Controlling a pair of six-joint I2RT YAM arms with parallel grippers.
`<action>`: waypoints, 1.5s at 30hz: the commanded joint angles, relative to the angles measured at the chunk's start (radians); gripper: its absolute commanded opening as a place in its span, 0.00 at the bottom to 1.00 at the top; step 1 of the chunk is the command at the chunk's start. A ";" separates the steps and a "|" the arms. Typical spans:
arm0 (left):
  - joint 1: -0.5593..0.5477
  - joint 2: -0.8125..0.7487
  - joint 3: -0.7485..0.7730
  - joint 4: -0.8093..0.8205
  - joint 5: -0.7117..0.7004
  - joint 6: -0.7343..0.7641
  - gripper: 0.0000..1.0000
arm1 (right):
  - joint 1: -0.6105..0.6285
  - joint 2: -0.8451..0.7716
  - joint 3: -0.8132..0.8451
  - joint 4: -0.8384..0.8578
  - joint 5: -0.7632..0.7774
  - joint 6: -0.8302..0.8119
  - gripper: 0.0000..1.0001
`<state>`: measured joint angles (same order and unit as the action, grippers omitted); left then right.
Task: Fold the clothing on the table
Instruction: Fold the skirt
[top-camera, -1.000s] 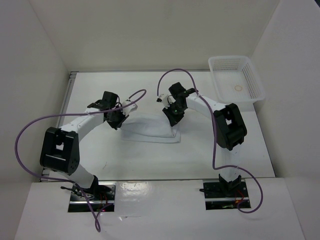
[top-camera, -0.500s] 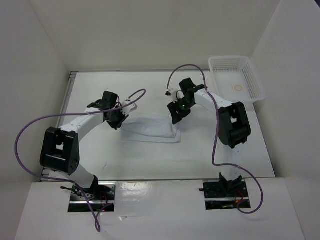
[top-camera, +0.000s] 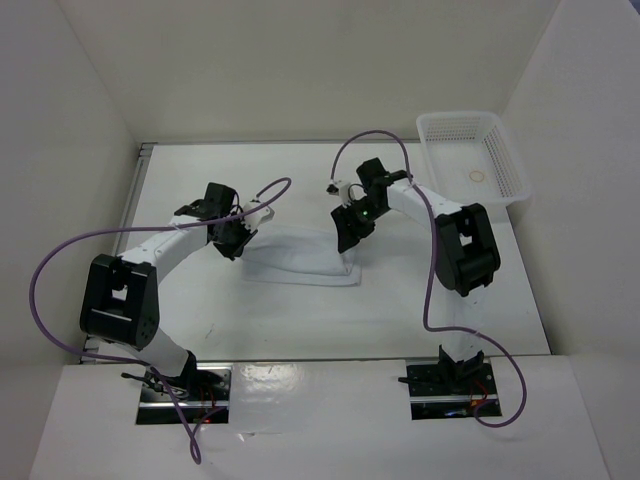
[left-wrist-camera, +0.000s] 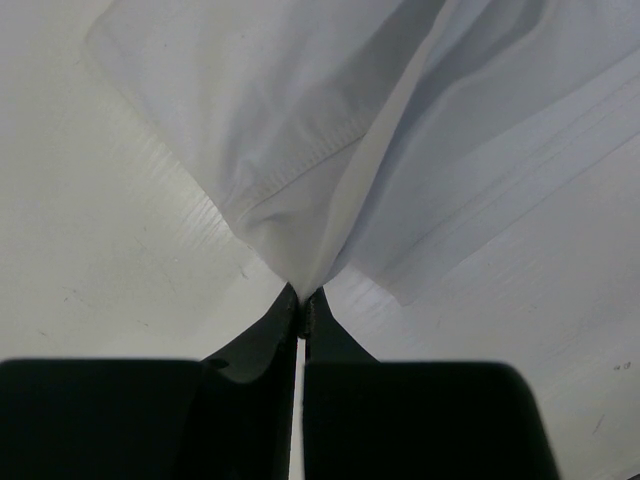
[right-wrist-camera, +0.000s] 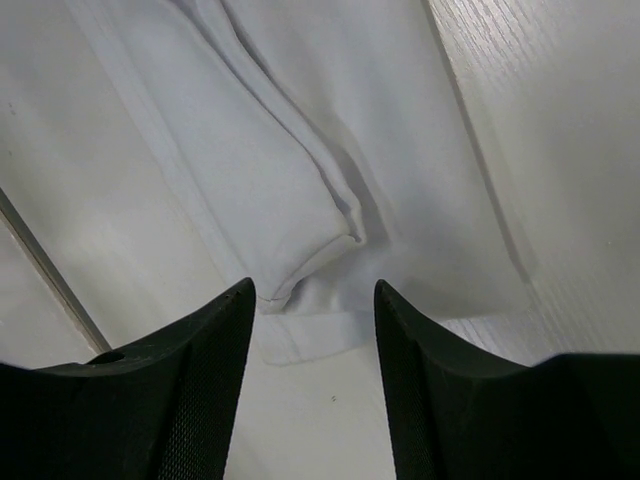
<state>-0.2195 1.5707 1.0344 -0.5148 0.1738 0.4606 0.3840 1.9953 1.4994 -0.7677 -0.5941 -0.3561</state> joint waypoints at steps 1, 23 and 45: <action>-0.004 -0.001 0.023 -0.004 0.029 -0.025 0.00 | 0.007 0.023 0.001 -0.008 -0.038 0.000 0.56; -0.004 -0.011 0.013 -0.013 0.029 -0.034 0.00 | 0.007 0.115 0.067 -0.028 -0.110 -0.018 0.51; -0.032 0.028 0.050 -0.013 0.029 -0.062 0.00 | 0.007 0.123 0.094 -0.028 -0.130 -0.018 0.00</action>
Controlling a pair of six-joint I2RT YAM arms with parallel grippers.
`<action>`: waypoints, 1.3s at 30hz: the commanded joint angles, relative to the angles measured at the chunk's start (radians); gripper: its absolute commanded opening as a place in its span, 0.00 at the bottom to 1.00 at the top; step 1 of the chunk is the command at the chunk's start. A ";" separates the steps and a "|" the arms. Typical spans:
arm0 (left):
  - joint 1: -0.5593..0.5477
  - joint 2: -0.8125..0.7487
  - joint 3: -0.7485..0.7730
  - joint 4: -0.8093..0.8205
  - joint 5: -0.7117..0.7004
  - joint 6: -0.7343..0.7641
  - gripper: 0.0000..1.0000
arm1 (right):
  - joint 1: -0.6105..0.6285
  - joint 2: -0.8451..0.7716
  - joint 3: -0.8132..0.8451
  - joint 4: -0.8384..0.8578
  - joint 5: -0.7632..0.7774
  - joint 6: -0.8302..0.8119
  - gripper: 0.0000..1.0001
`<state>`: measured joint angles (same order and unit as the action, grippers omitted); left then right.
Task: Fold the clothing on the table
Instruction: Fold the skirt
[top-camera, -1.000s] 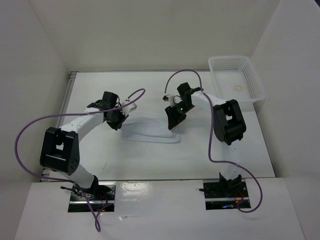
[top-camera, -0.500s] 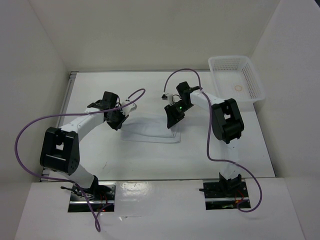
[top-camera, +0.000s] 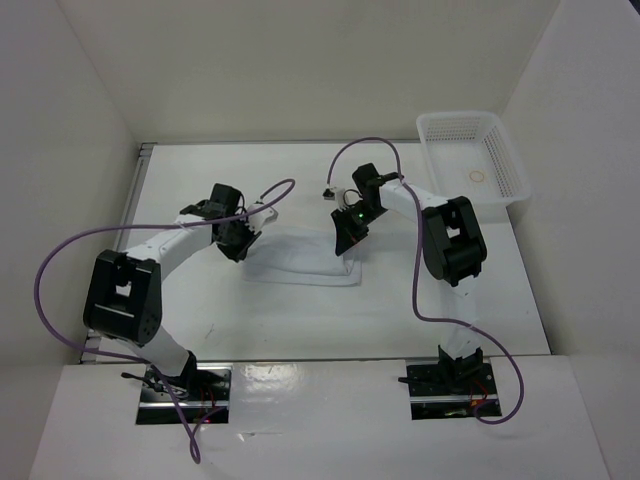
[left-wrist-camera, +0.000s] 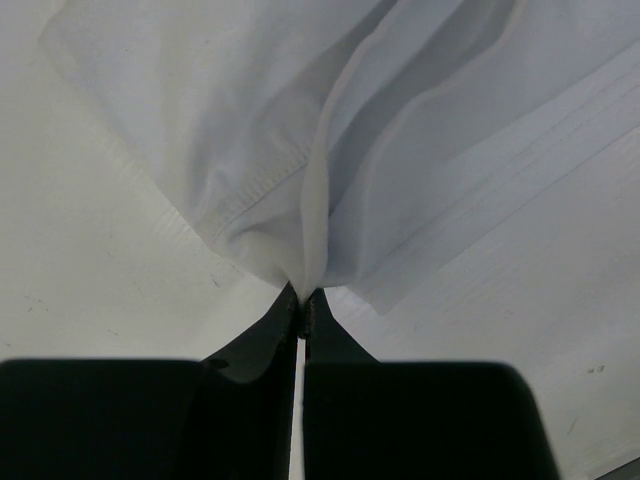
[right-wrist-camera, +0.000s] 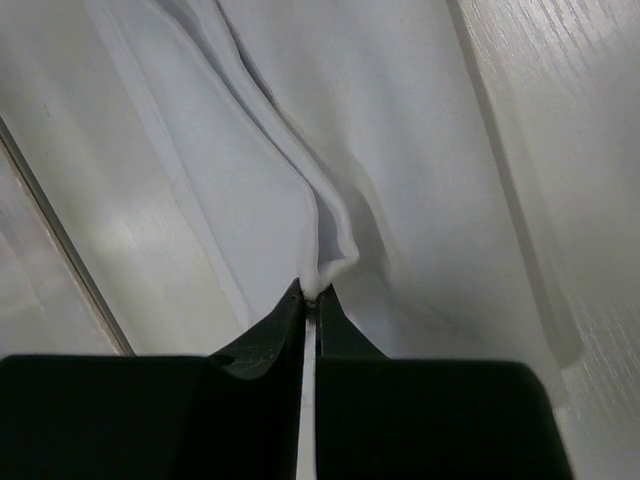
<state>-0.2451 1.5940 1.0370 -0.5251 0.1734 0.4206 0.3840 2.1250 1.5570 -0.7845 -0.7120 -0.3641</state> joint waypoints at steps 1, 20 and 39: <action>-0.006 0.014 0.063 -0.003 0.018 -0.022 0.00 | 0.007 -0.019 0.037 -0.012 0.003 -0.010 0.00; -0.025 0.021 0.291 -0.021 -0.037 -0.032 0.00 | 0.007 -0.163 0.259 -0.042 0.304 0.008 0.00; -0.043 0.139 0.410 0.059 -0.075 -0.062 0.00 | 0.007 -0.175 0.310 0.120 0.632 -0.035 0.00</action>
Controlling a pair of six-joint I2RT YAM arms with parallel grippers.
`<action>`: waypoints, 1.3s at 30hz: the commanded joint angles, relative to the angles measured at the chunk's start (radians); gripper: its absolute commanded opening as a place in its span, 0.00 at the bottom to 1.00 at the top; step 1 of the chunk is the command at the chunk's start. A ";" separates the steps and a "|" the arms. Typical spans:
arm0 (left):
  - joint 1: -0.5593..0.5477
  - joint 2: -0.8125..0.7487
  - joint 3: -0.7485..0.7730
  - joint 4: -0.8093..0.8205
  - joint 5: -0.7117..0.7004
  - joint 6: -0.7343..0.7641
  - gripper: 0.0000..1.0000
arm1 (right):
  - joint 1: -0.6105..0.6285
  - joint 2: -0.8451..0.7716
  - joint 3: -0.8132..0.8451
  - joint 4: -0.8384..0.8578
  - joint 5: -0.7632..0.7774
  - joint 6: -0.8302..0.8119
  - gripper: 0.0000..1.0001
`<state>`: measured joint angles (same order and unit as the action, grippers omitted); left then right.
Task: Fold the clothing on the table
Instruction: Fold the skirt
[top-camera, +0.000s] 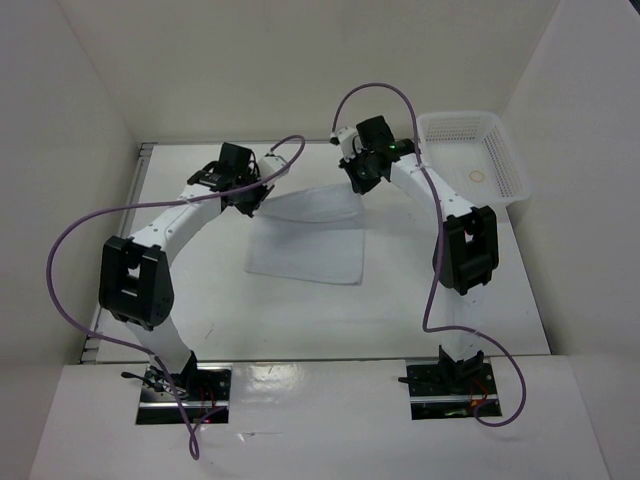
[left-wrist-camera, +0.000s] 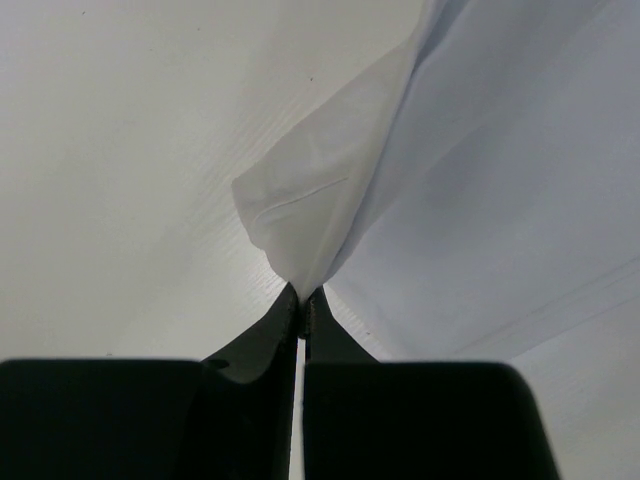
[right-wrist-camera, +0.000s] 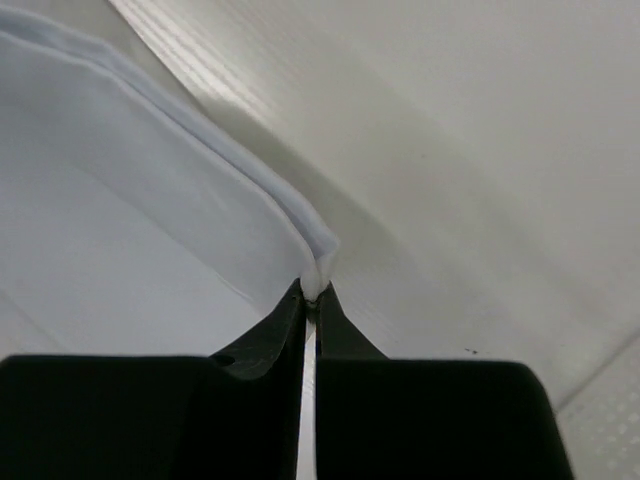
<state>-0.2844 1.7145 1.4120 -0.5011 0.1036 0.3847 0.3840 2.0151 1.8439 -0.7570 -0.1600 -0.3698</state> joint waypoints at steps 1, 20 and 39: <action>-0.004 0.019 0.035 0.044 -0.005 -0.026 0.00 | 0.007 -0.065 0.014 0.102 0.091 -0.029 0.00; -0.004 0.045 0.073 0.079 -0.062 -0.035 0.00 | 0.069 -0.199 -0.181 0.176 0.180 -0.086 0.00; -0.033 -0.115 -0.082 -0.020 0.016 -0.024 0.00 | 0.111 -0.397 -0.414 0.130 0.076 -0.149 0.00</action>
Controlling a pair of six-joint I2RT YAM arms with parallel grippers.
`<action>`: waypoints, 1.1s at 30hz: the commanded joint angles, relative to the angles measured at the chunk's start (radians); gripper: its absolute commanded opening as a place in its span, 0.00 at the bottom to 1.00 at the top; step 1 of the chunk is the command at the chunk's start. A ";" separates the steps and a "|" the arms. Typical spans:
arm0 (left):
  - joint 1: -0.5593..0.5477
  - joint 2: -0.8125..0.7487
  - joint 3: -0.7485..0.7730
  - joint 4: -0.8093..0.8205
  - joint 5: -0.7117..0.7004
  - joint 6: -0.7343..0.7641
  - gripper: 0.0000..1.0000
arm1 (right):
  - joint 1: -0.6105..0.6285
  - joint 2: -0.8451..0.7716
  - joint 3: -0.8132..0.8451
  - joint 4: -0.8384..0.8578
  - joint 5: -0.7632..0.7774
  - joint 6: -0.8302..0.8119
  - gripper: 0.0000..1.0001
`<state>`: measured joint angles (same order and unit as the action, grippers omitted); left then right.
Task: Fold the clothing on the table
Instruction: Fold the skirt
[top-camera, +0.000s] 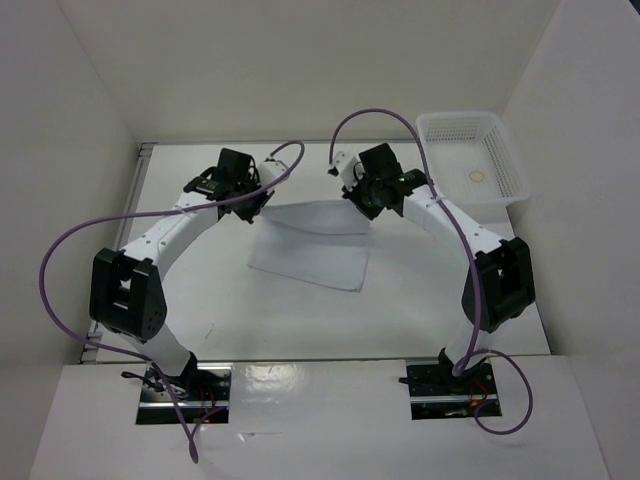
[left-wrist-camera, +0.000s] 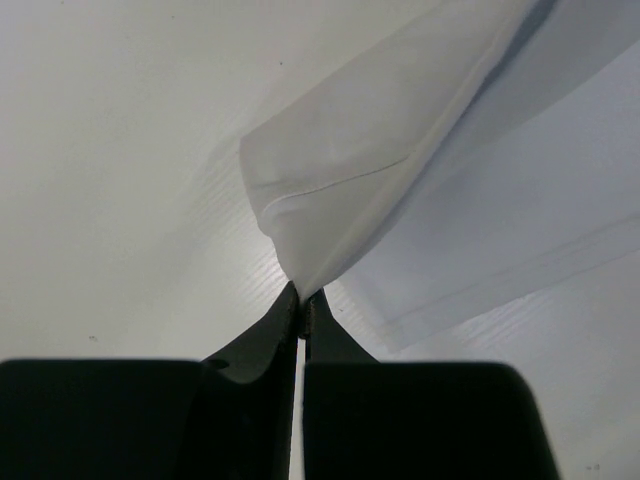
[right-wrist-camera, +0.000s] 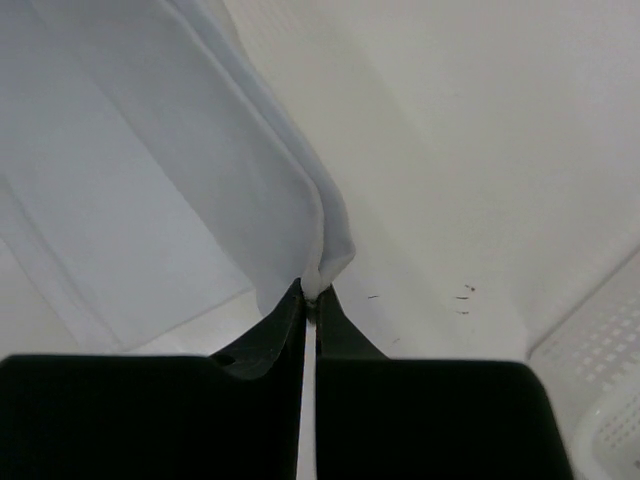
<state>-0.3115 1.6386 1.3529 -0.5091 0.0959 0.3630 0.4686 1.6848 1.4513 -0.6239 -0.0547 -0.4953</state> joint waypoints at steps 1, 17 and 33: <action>-0.006 -0.049 -0.023 -0.012 0.024 -0.002 0.00 | 0.027 -0.066 -0.022 -0.016 -0.040 -0.023 0.00; -0.034 -0.088 -0.104 -0.042 0.024 0.007 0.00 | 0.068 -0.140 -0.101 -0.118 -0.112 -0.081 0.02; -0.043 -0.126 -0.152 -0.082 0.015 0.025 0.25 | 0.176 -0.149 -0.132 -0.240 -0.117 -0.134 0.44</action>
<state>-0.3504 1.5616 1.2041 -0.5804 0.1017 0.3706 0.6220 1.5772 1.3304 -0.8215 -0.1547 -0.6102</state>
